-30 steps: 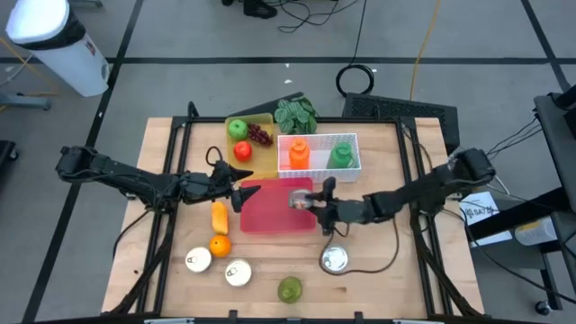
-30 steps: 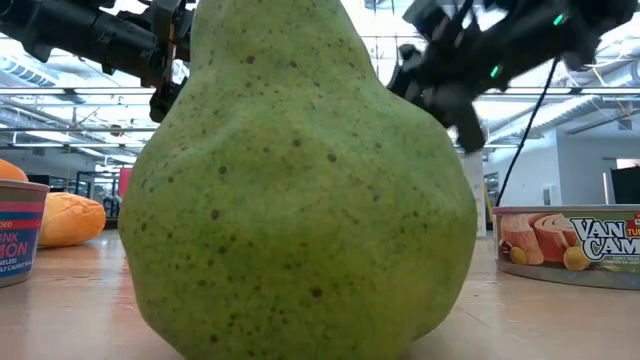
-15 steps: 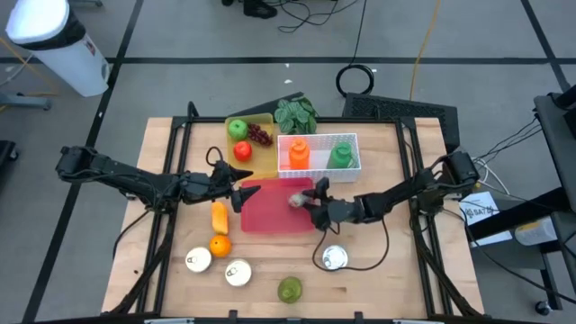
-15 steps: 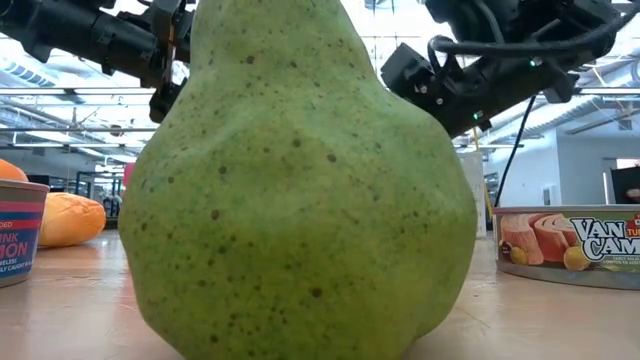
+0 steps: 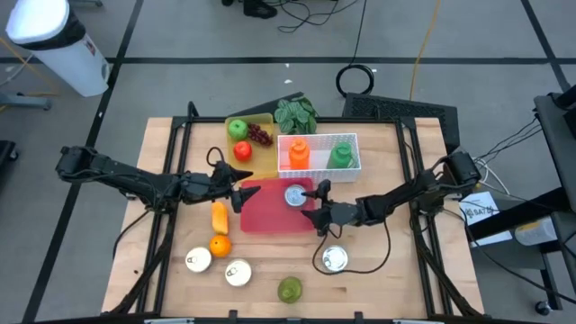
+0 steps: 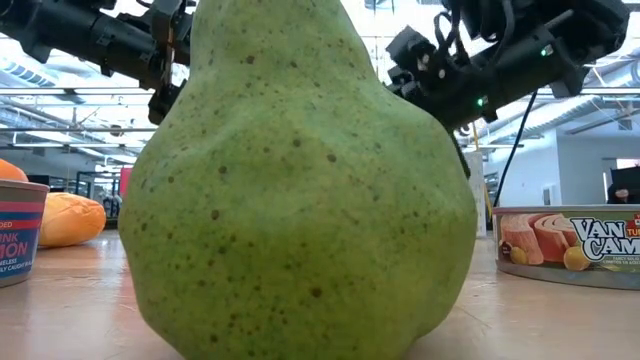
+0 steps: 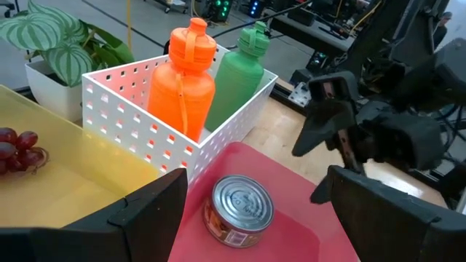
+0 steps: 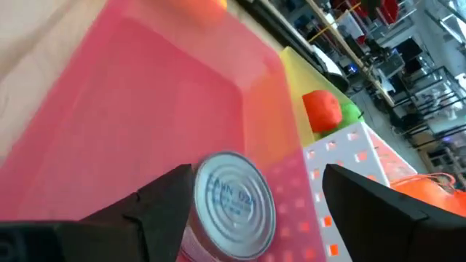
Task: Pick & Place Food Item
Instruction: Put the green tuna can in the pink bin
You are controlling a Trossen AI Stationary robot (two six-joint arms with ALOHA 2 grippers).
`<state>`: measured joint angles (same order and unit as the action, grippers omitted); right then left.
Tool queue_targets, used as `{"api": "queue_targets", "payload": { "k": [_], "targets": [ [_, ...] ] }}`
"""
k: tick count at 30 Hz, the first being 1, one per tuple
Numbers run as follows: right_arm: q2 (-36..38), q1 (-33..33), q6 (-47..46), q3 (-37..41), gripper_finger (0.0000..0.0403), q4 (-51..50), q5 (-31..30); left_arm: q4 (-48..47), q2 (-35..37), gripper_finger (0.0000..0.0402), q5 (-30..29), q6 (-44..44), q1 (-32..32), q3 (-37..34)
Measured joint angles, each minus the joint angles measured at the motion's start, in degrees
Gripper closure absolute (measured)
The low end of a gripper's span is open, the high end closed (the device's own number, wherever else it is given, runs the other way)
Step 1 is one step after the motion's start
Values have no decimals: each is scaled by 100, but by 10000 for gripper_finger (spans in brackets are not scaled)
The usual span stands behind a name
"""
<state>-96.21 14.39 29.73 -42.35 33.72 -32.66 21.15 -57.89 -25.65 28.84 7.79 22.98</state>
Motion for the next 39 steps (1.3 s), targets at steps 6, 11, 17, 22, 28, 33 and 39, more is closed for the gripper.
{"api": "queue_targets", "payload": {
  "k": [6, 11, 17, 22, 28, 33, 39],
  "targets": [
    [432, 206, -469, 0, 132, -54, -7, 2, 0, 62, 18, 71, 0, 0],
    [1172, 591, -1289, 0, 142, -658, 87, -4, 0, 62, 22, 173, 3, 0],
    [2016, 1327, -2921, 6, 139, -1763, 1873, -9, 0, 62, 30, 157, 78, 0],
    [2075, 2028, -3637, 204, 131, -1787, 2943, -11, 0, 62, 31, 172, 98, 0],
    [2069, 2725, -3515, 722, 130, -1819, 2140, -2, -45, 62, 29, 203, 96, 0],
    [1608, 3165, -3079, 813, 137, -1786, 1004, 35, -214, 62, 12, 215, 96, 0],
    [881, 3230, -2959, 813, 138, -1787, 1040, 103, -489, 62, -138, 296, 92, 0]
  ]
}}
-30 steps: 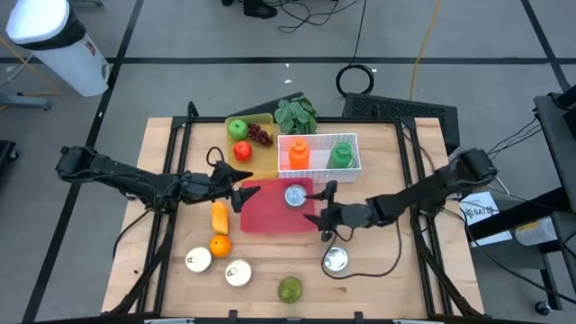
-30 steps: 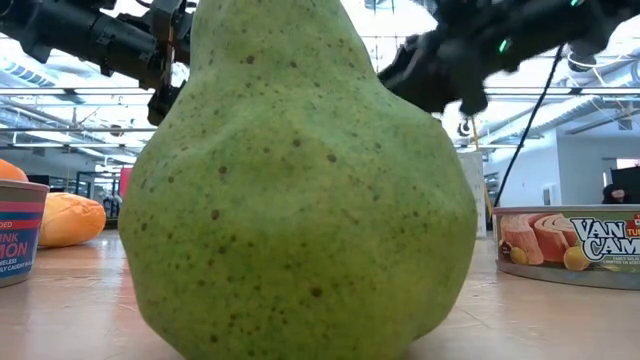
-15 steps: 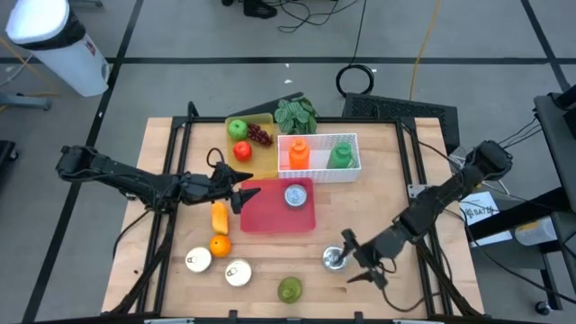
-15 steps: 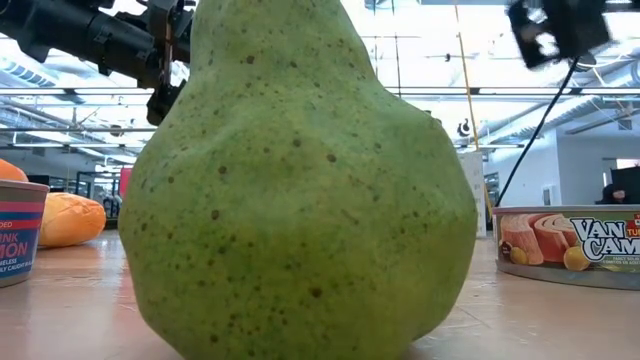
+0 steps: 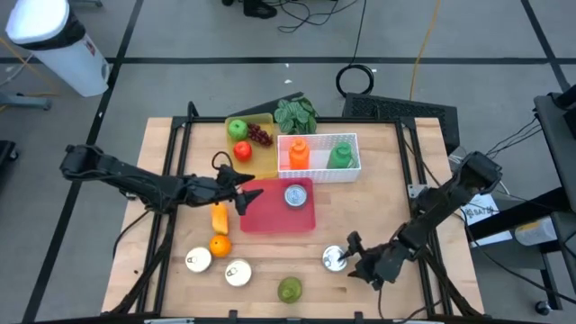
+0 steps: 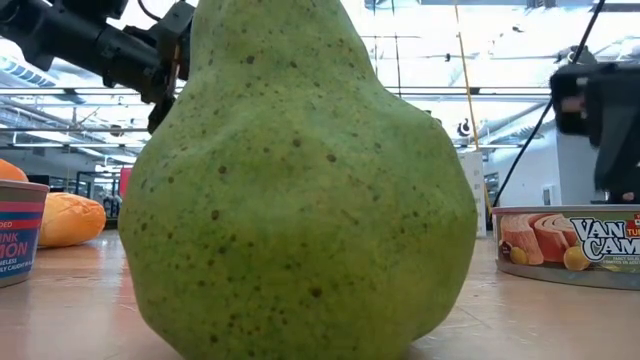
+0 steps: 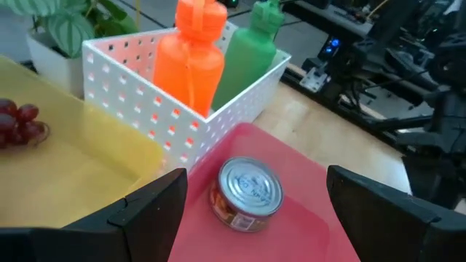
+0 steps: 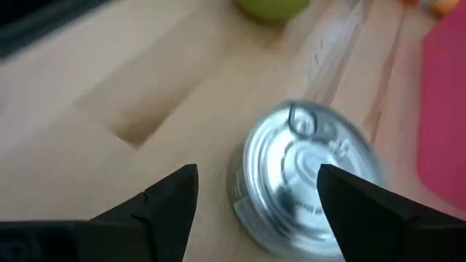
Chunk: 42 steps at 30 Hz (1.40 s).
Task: Pick & Place Food Item
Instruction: Put the green tuna can in the pink bin
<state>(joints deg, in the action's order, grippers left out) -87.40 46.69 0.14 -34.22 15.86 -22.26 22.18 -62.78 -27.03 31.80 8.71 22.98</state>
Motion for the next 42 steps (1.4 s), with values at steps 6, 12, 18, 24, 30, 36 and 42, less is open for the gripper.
{"api": "queue_targets", "payload": {
  "k": [6, 12, 18, 24, 30, 36, 42],
  "targets": [
    [-115, -61, 67, -2, 161, 10, -29, 193, -178, 62, 2, 25, 0, 2],
    [-118, -171, 381, -2, 260, -186, -21, 204, -176, 62, 2, 25, 0, 2],
    [-115, -189, 598, -10, 387, -399, -51, 207, -173, 62, 2, 3, -7, 2],
    [-137, -274, 330, 72, 400, -294, -86, 207, -173, 62, 0, 1, -4, 2],
    [109, -328, 446, 116, 402, 203, -153, 207, -173, 62, 0, -1, -5, 2],
    [710, -327, 900, 101, 402, 410, -338, 208, -173, 62, -1, -1, -6, 2],
    [1085, -340, 1423, 101, 403, 595, -502, 210, -173, 62, -2, -1, -4, 2]
  ]
}}
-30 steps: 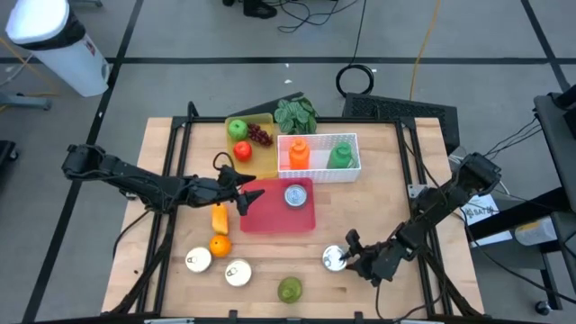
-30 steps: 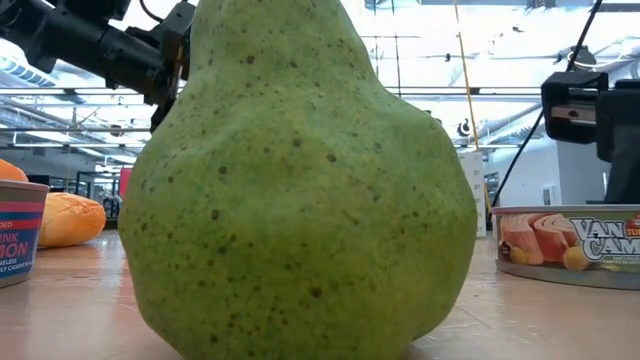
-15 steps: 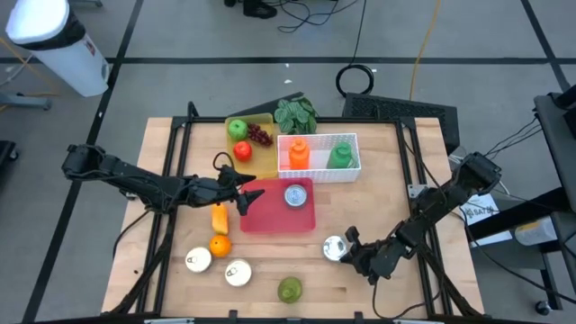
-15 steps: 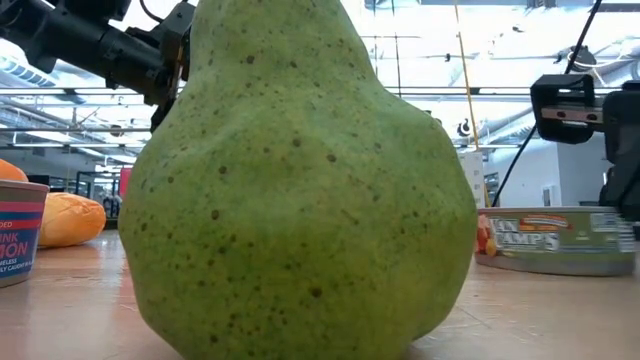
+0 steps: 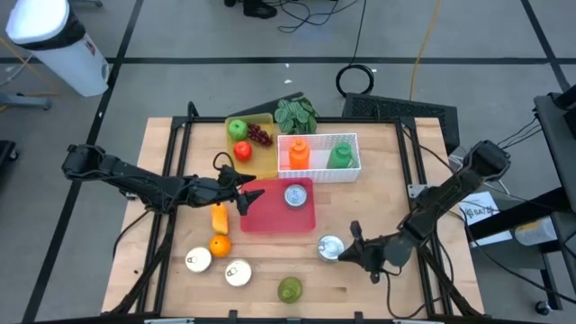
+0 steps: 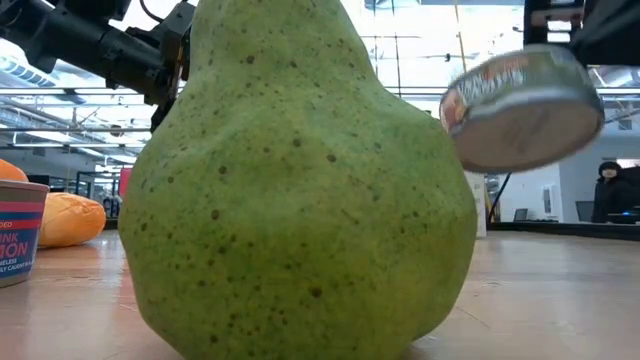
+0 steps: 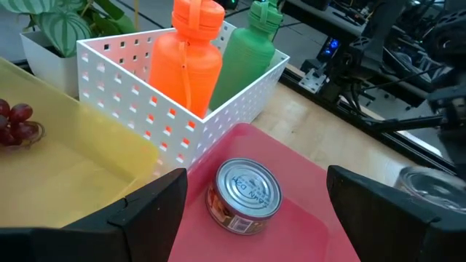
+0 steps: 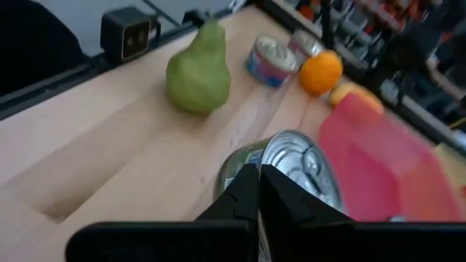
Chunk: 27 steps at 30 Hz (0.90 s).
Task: Pick & Place Food Item
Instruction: Put the green tuna can in the pink bin
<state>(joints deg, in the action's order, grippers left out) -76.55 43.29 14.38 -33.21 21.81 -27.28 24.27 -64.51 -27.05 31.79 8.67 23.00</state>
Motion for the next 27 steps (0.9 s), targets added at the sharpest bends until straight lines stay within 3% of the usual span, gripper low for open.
{"api": "queue_targets", "payload": {
  "k": [4, 6, 9, 15, 19, 21, 24, 27],
  "targets": [
    [131, -161, 745, 0, 403, 559, -55, 0, 0, 62, 0, 0, 0, 0],
    [140, -378, 1053, -4, 403, 870, 237, 2, 0, 62, -2, -2, -1, 0],
    [134, -816, 1364, -4, 403, 1217, 768, 4, 0, 62, -4, -2, -2, 0],
    [133, -1969, 1953, -11, 401, 1683, 1085, 5, 0, 62, -11, -60, -1, 0],
    [-25, -2773, 1813, -17, 401, 2003, 1854, 7, 2, 62, -15, -168, -1, 0],
    [-46, -2979, 1506, -9, 401, 1826, 1830, 7, 2, 62, -14, -165, -1, 0],
    [-33, -3011, 1001, -15, 402, 1730, 1878, 4, 1, 62, -13, -164, -2, 0],
    [-40, -2826, 521, -15, 395, 1621, 2318, 2, 2, 62, -13, -166, -1, 0]
  ]
}}
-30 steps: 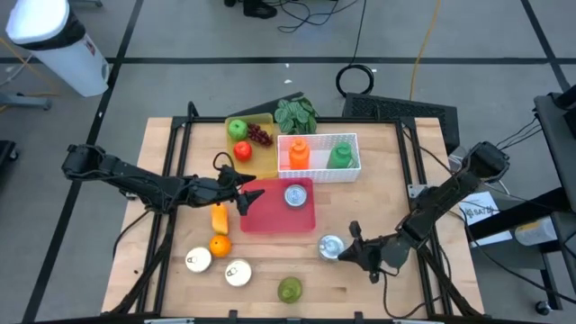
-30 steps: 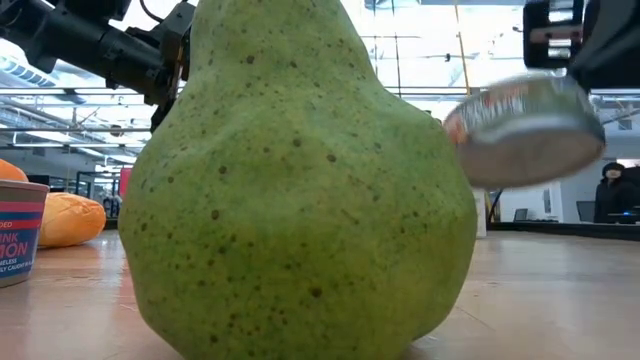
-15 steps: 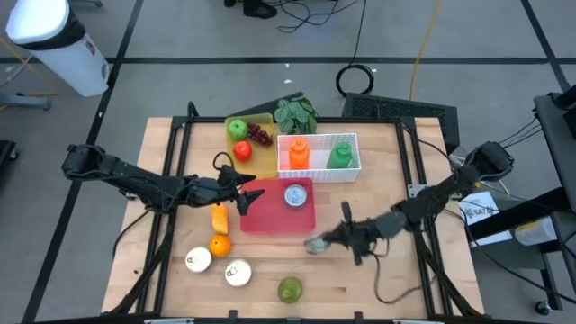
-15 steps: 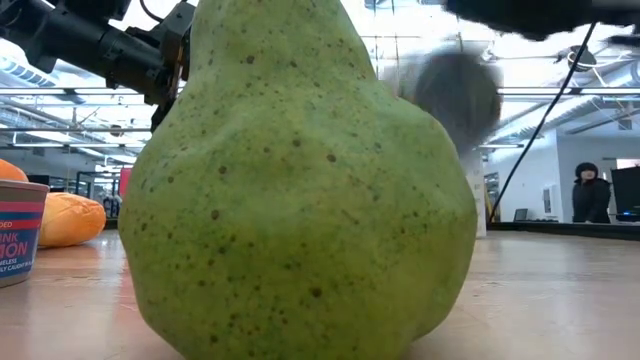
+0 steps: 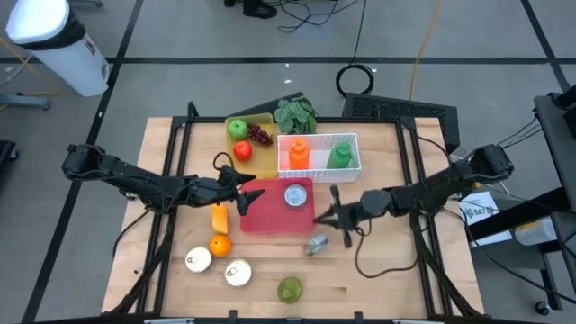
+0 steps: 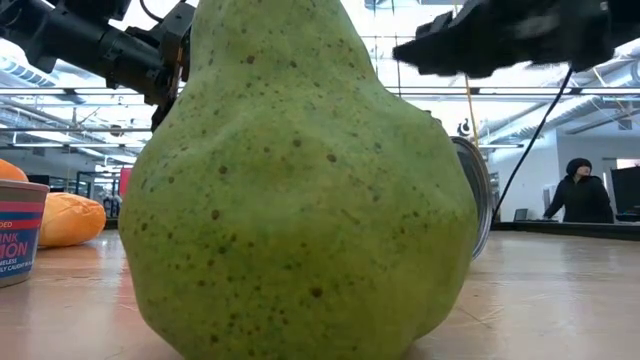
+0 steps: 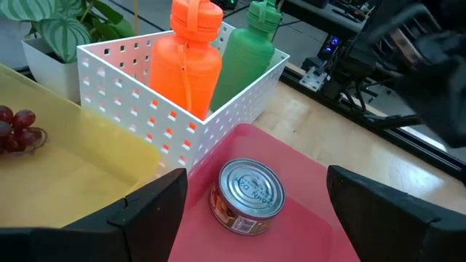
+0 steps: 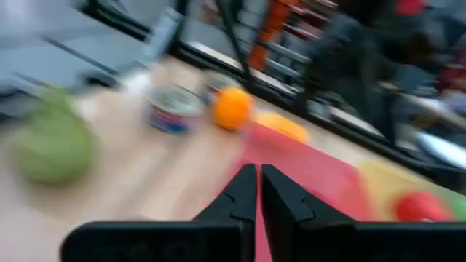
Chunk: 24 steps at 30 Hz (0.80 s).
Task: Pick & Place Food Item
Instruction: Put the green tuna can in the pink bin
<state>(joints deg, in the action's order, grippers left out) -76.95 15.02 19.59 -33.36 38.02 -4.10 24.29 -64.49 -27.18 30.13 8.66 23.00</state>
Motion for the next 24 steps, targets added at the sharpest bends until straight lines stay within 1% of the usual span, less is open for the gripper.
{"api": "queue_targets", "payload": {
  "k": [2, 5, 8, 11, 13, 15, 17, 19, 21, 24],
  "targets": [
    [2, 134, -284, 0, 375, 33, 379, 1, 0, 62, 0, 6, -1, 0],
    [-66, 314, -600, 0, 323, -109, 658, -2, 0, 62, 4, 73, -1, 0],
    [-254, 414, -616, 2, 255, -358, 715, 0, 0, 62, 4, 175, 1, 0],
    [-626, 422, -615, 0, 192, -308, 696, 4, -2, 62, 4, 192, 1, 0],
    [-871, 422, -614, 3, 160, -273, 699, 5, 0, 62, 4, 192, -1, 0],
    [-1066, 420, -611, 4, 137, -91, 695, 5, 0, 62, 4, 152, 0, 0],
    [-1148, 420, -614, 0, 123, -124, 695, 5, 0, 62, 4, 95, 0, 0],
    [-1201, 420, -612, 2, 119, -139, 696, 5, 0, 62, 4, 24, -1, 0],
    [-1202, 420, -620, 2, 123, -231, 697, 3, 0, 62, 4, -24, 1, 0],
    [-1202, 420, -692, 2, 142, -443, 712, -2, 0, 62, 4, -22, -1, 0]
  ]
}}
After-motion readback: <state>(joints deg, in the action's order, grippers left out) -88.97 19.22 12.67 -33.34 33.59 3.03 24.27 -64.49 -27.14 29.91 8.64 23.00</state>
